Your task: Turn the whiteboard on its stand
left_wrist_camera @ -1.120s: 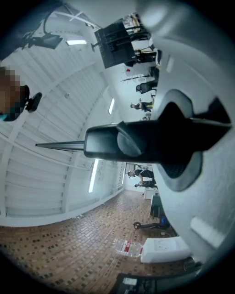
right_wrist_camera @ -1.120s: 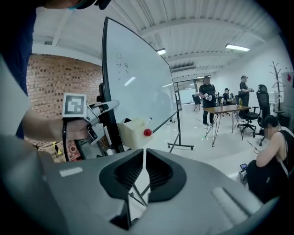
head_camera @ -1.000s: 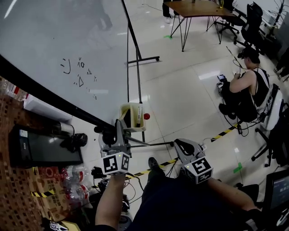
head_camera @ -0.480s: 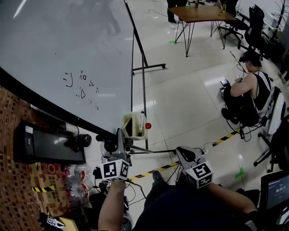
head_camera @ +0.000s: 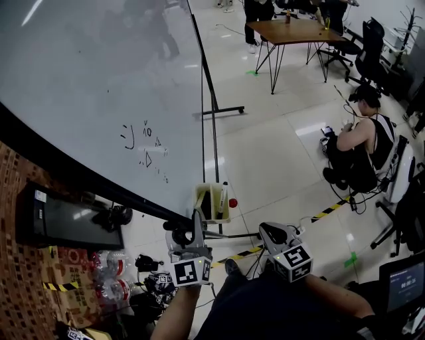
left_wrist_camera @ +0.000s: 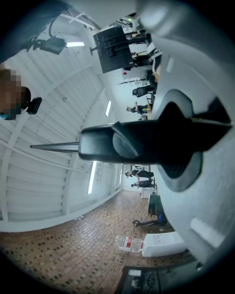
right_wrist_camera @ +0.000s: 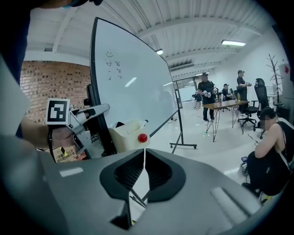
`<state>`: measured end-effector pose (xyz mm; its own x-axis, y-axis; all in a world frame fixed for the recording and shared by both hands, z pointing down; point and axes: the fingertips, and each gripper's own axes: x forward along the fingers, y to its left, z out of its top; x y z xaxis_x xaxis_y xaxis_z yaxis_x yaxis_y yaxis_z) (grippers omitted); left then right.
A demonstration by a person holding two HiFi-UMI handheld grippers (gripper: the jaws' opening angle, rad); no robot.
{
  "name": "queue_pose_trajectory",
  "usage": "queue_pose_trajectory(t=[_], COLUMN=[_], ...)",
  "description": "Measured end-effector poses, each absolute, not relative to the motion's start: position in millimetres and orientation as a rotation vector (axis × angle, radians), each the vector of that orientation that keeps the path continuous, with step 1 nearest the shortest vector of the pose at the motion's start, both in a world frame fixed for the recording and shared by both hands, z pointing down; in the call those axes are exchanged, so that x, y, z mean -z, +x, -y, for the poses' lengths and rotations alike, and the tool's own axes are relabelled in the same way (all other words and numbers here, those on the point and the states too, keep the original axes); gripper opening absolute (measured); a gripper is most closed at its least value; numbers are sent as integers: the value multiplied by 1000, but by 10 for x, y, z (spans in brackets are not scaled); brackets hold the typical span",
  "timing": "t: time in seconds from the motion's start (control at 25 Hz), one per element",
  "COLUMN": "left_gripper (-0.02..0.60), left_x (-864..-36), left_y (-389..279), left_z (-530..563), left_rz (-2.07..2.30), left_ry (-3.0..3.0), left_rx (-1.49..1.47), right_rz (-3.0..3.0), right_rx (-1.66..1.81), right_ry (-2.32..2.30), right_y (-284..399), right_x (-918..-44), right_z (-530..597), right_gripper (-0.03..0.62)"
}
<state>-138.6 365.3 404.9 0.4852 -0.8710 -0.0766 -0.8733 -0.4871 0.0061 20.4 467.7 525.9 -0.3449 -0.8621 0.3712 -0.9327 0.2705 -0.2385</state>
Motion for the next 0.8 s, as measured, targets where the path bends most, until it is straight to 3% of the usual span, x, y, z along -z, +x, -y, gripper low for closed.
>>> queue_pose_trajectory(t=[0.36,0.52,0.68,0.76,0.8], left_gripper=[146,254,267,226,138], left_x=[-4083,-3965,-4007,-4190,-4262], left_y=[-1362,-1493,-1631,-1611,-1598], left_z=[-3654,-3783,-4085,-4317,-4432], left_rz=[-1572,-1625,-1583,-1452,-1379], left_ry=[-2695,-2741,-2842,-2963,-3003], left_rx=[-39,-14,74,212,262], right_rz=[2352,2344,2314,2308,2309], right_rx=[-633,-623,-634,-637,-635], right_ry=[1705,1738,1811,1845,1857], right_y=[228,290,465,539,566], right_x=[-5261,-5226,-5196,-5152,-5122], right_z=[-4633,-4614,-4563,-4524,-4506], right_gripper=[15,15,15,15,15])
